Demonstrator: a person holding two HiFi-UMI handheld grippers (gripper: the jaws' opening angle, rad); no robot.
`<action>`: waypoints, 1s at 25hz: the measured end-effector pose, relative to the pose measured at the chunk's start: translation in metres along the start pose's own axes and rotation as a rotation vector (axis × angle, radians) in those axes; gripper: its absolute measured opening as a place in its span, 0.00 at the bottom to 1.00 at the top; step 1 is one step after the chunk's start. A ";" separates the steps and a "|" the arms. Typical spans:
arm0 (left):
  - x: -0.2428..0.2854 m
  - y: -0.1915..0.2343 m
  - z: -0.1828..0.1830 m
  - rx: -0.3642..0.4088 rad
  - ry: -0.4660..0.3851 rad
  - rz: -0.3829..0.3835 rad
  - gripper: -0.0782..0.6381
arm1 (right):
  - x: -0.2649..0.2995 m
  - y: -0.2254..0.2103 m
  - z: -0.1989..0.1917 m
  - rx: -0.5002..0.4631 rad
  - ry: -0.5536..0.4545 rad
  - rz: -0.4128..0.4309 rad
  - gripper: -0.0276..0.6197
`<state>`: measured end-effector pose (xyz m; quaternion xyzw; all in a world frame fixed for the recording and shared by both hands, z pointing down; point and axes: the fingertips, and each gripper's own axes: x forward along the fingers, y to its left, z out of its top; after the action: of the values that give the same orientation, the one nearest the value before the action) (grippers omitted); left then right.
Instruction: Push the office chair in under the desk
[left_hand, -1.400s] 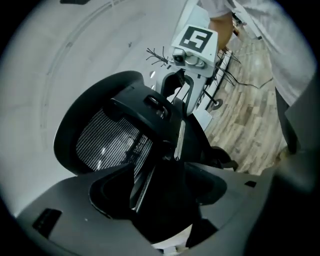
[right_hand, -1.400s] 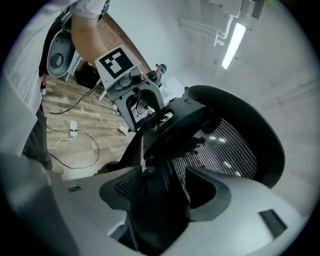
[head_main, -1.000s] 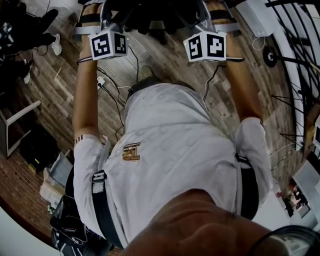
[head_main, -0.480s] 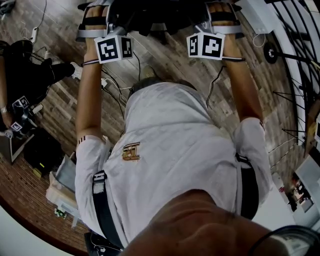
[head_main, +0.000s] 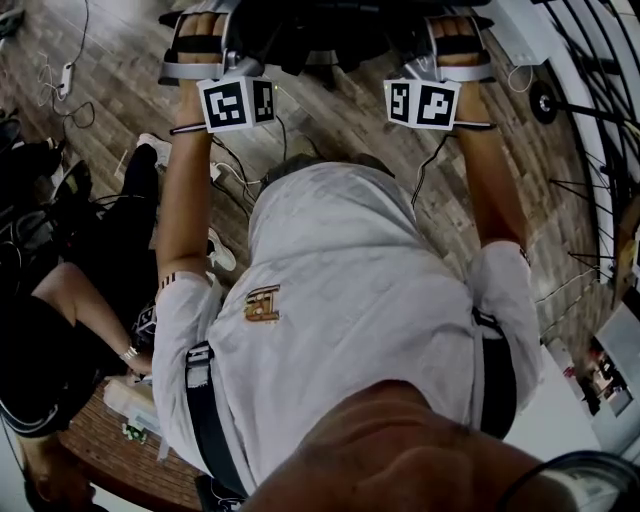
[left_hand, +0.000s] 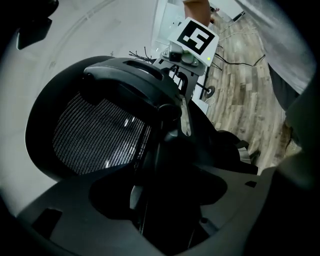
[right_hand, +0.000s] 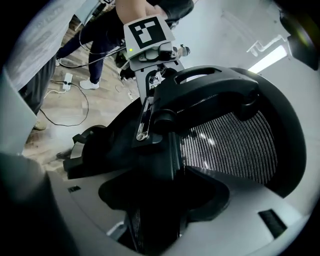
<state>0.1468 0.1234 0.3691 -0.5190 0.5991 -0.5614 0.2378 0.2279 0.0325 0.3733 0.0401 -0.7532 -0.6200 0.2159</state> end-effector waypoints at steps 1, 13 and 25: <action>0.001 0.002 -0.004 0.001 0.006 0.000 0.57 | 0.003 -0.001 0.002 0.003 0.007 -0.002 0.44; 0.029 0.024 -0.030 -0.007 0.001 -0.001 0.57 | 0.039 -0.017 0.005 0.031 0.076 -0.035 0.44; 0.080 0.055 -0.066 -0.024 -0.048 0.001 0.57 | 0.100 -0.039 -0.001 0.048 0.095 -0.047 0.44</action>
<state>0.0421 0.0718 0.3596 -0.5349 0.6003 -0.5414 0.2459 0.1295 -0.0106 0.3640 0.0925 -0.7557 -0.6040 0.2359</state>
